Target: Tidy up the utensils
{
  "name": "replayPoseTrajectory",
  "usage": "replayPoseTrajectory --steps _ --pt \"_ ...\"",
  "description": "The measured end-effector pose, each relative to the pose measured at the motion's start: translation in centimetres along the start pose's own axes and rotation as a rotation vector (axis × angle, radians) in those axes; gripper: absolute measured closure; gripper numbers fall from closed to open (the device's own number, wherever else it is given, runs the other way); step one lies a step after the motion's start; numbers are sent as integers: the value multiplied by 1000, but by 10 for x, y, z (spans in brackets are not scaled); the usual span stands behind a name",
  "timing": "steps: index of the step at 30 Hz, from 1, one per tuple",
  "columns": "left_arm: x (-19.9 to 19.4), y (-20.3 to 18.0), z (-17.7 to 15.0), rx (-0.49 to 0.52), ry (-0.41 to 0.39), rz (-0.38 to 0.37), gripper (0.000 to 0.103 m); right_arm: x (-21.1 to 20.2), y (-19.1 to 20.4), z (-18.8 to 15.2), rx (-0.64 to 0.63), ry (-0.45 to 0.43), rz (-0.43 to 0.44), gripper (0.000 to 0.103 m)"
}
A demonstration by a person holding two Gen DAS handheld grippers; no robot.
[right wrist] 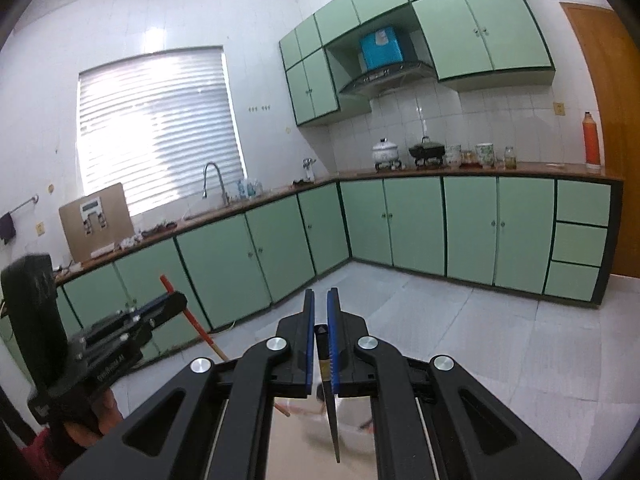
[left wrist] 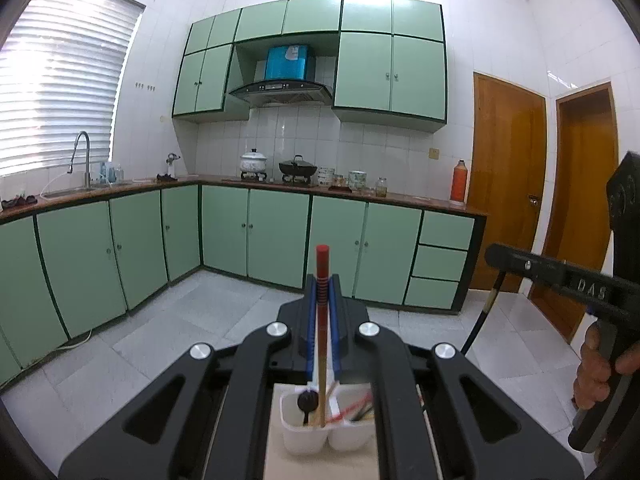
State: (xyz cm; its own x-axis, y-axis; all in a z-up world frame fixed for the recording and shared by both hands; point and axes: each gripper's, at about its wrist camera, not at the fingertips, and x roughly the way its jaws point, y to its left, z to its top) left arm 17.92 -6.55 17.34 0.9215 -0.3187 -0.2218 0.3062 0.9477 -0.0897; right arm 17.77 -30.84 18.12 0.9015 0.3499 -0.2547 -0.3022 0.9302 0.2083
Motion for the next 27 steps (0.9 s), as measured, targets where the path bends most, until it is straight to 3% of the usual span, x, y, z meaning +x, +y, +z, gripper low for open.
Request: replayPoseTrajectory --steps 6,17,18,19,21,23,27 --pt "45 -3 -4 13 29 9 98 40 -18 9 18 -22 -31 97" --pt "104 21 -59 -25 187 12 96 103 -35 -48 46 138 -30 96" --pt "104 24 -62 -27 195 14 90 103 -36 -53 50 144 -31 94" --pt "103 26 -64 -28 200 15 84 101 -37 -56 55 148 -30 84" --pt "97 29 -67 -31 201 18 59 93 -37 -61 64 138 -37 74" --pt "89 31 -69 -31 193 21 55 79 -40 -64 75 115 -51 63" --pt "67 34 -70 -46 189 40 36 53 -41 -65 87 82 -90 48"
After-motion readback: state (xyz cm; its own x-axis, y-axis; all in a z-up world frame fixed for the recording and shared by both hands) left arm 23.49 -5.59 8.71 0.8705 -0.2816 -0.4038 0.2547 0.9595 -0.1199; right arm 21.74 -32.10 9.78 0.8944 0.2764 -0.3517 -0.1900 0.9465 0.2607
